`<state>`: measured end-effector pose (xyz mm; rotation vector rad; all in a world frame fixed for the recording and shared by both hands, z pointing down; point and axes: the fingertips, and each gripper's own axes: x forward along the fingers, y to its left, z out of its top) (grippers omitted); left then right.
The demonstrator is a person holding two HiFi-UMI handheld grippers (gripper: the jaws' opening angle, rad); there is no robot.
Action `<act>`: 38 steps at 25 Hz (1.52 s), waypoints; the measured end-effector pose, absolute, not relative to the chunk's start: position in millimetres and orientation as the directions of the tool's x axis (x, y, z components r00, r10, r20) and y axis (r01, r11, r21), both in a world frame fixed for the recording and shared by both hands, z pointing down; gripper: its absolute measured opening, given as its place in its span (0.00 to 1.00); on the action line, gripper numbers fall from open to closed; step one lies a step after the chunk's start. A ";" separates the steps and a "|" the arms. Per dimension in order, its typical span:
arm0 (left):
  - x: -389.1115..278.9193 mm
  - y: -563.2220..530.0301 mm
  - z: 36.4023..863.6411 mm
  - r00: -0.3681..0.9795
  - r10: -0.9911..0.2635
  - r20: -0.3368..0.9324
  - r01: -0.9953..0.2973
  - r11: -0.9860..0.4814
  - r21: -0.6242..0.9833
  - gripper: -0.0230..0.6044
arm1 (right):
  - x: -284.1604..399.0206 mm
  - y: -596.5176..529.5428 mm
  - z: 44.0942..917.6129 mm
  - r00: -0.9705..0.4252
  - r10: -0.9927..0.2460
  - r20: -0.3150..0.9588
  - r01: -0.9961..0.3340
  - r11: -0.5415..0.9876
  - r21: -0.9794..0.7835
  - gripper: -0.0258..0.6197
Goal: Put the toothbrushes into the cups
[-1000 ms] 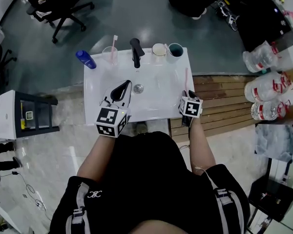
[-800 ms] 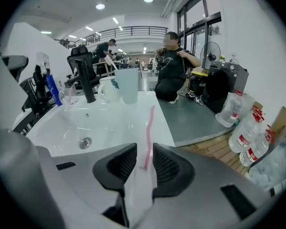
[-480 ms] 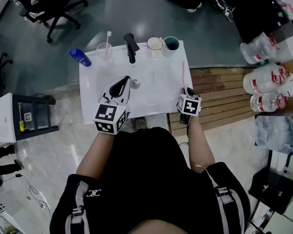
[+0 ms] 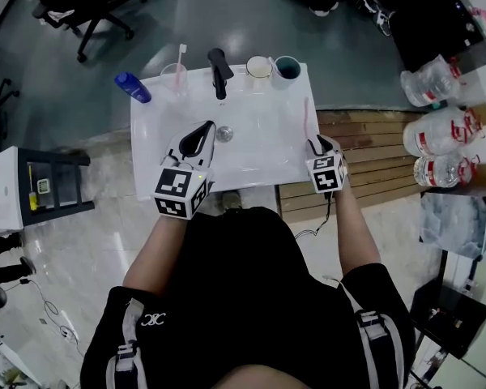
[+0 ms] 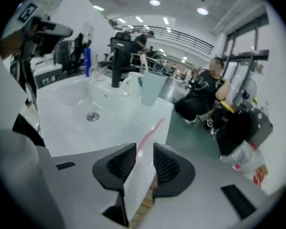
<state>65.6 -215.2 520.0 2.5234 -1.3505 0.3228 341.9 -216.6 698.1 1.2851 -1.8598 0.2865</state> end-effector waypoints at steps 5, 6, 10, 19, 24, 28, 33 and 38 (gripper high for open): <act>59.9 -213.5 521.6 0.530 -0.787 0.316 -0.845 -0.519 0.127 0.06 | 340.2 -221.1 698.3 -0.159 -0.604 0.781 -0.520 0.723 0.454 0.27; 59.0 -212.8 522.1 0.528 -0.788 0.317 -0.847 -0.516 0.128 0.06 | 339.2 -220.8 700.1 -0.159 -0.587 0.794 -0.421 0.768 0.483 0.27; 53.5 -210.8 523.9 0.513 -0.797 0.318 -0.856 -0.500 0.130 0.06 | 337.4 -216.6 715.3 -0.113 -0.506 0.855 0.053 0.856 0.514 0.29; 13.4 -197.6 533.8 0.424 -0.843 0.331 -0.906 -0.399 0.144 0.06 | 328.5 -227.2 740.3 -0.033 -0.404 0.914 0.497 0.787 0.365 0.31; -14.8 -193.4 542.6 0.355 -0.869 0.343 -0.934 -0.321 0.155 0.06 | 325.0 -230.4 744.1 -0.010 -0.357 0.934 0.586 0.755 0.295 0.34; -28.6 -190.3 547.8 0.320 -0.882 0.346 -0.946 -0.279 0.165 0.06 | 324.4 -227.0 750.3 0.045 -0.307 0.951 0.690 0.697 0.193 0.32; -42.3 -181.3 555.3 0.282 -0.893 0.352 -0.956 -0.230 0.183 0.06 | 327.7 -221.0 755.0 0.129 -0.249 0.960 0.793 0.607 0.051 0.25; -52.9 -176.9 559.4 0.260 -0.899 0.352 -0.960 -0.199 0.199 0.06 | 326.0 -221.9 756.3 0.186 -0.229 0.955 0.822 0.569 -0.024 0.20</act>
